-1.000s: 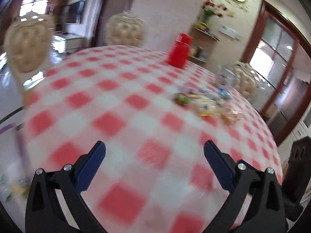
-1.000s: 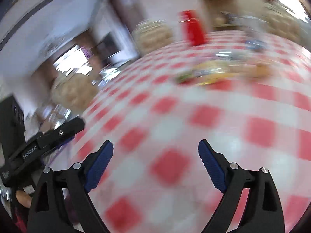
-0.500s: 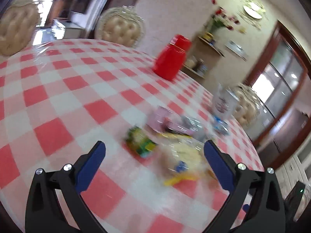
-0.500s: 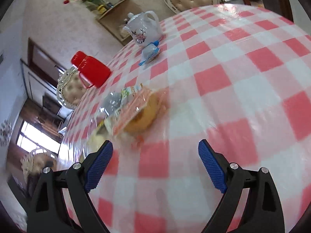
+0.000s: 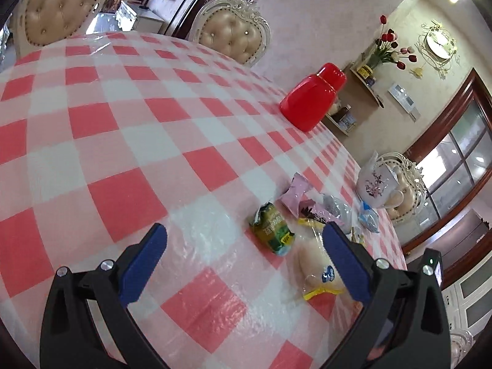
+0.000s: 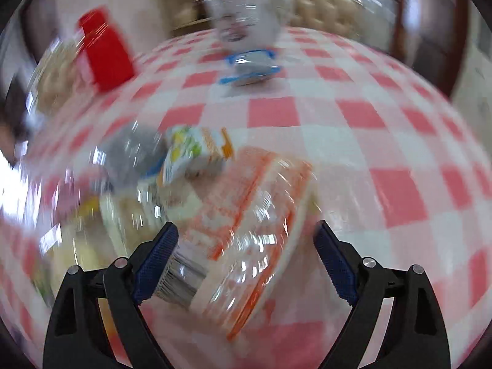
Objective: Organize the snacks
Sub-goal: 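Grasp the orange-labeled bread loaf with the right gripper while the left grasps the round wrapped bun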
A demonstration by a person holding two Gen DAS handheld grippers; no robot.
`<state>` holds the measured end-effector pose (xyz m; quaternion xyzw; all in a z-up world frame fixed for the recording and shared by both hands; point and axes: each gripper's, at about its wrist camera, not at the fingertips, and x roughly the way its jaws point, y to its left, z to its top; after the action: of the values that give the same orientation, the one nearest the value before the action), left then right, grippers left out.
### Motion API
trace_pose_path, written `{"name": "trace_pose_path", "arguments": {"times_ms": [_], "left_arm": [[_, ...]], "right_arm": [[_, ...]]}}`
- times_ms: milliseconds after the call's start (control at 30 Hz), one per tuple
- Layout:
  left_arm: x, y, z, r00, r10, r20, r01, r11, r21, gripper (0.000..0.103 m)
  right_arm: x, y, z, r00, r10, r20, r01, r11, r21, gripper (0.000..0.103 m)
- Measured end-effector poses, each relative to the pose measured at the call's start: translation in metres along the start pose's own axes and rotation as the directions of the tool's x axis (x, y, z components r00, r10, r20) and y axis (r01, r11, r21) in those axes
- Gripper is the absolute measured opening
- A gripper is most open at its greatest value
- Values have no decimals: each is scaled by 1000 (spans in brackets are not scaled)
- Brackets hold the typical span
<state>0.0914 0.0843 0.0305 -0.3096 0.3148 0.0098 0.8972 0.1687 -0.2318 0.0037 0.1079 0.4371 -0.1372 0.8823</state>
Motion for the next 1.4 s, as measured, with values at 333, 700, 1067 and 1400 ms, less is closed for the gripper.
{"name": "trace_pose_path", "arguments": {"times_ms": [333, 700, 1067, 1400], "left_arm": [[7, -23, -14, 998, -14, -57, 20, 993, 115, 101], [41, -89, -69, 968, -6, -250, 108, 911, 397, 101], [123, -145, -61, 956, 164, -242, -41, 895, 444, 101], [99, -140, -75, 957, 170, -237, -5, 823, 567, 69]], "right_arm": [[-3, -29, 1, 998, 61, 5, -60, 992, -114, 88], [-18, -58, -4, 972, 237, -7, -236, 967, -96, 47], [-56, -67, -25, 955, 292, 49, -284, 950, -131, 47], [-49, -69, -26, 954, 297, 44, -291, 949, -119, 47]]}}
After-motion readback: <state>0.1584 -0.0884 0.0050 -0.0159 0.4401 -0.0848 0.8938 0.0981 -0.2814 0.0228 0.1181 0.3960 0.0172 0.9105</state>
